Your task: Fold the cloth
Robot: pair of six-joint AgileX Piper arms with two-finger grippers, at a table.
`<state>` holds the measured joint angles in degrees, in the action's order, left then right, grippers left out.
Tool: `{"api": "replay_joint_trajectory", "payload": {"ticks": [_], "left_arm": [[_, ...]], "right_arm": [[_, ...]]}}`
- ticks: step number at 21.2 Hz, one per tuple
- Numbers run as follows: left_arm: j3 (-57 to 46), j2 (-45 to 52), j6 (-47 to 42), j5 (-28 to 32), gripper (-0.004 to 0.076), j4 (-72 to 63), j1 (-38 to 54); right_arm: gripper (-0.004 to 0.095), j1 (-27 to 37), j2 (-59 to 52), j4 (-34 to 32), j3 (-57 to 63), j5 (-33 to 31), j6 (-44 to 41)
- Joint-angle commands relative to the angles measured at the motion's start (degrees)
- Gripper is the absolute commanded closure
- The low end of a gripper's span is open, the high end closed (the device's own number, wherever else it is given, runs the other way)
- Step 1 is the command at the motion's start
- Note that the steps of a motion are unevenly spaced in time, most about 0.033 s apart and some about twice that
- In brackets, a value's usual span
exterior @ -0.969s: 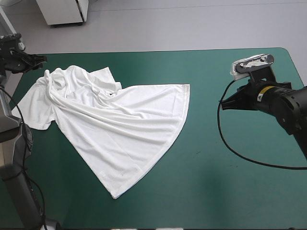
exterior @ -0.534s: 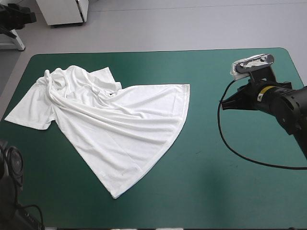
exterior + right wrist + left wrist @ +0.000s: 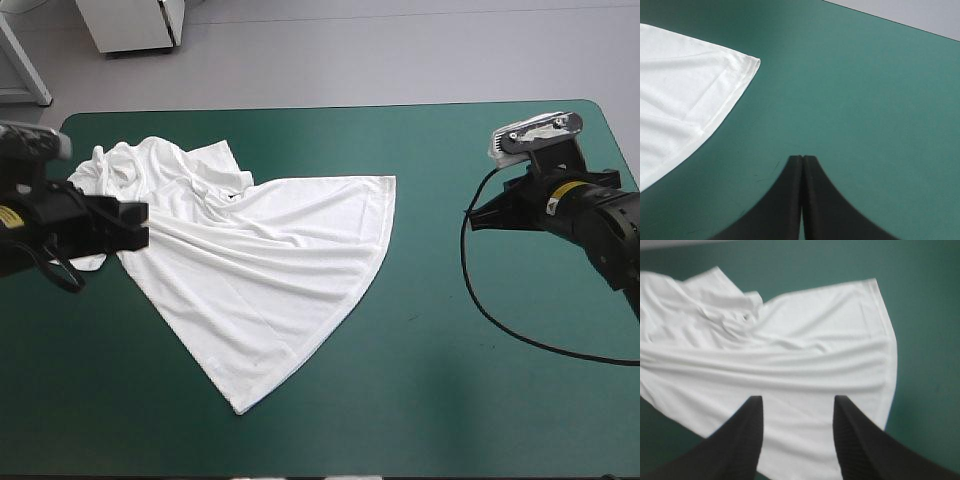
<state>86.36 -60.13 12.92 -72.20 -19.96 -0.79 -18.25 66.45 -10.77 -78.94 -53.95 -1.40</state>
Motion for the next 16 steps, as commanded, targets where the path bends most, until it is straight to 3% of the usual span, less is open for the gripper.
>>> {"api": "replay_joint_trajectory", "payload": {"ticks": [1, 5, 11, 16], "left_arm": [[-11.4, 2.0, -1.3, -1.6, 0.0399, -1.5, -4.2], [-18.9, -1.4, -6.3, -1.6, 0.0430, 6.2, -15.4], [-19.7, -10.3, -13.8, -1.4, 0.0449, 21.5, -42.1], [-20.9, -14.9, -14.1, -1.6, 0.0347, 21.6, -51.5]], "right_arm": [[0.0923, 0.2, -1.4, -1.1, -1.9, 3.0, 0.3], [0.0923, 0.2, -1.4, -1.0, -1.9, 1.6, 0.3], [0.0923, 0.2, -1.4, -0.8, -1.9, 1.0, 0.0], [0.0923, 0.2, -1.4, -0.4, -1.9, 0.6, 0.0]]}}
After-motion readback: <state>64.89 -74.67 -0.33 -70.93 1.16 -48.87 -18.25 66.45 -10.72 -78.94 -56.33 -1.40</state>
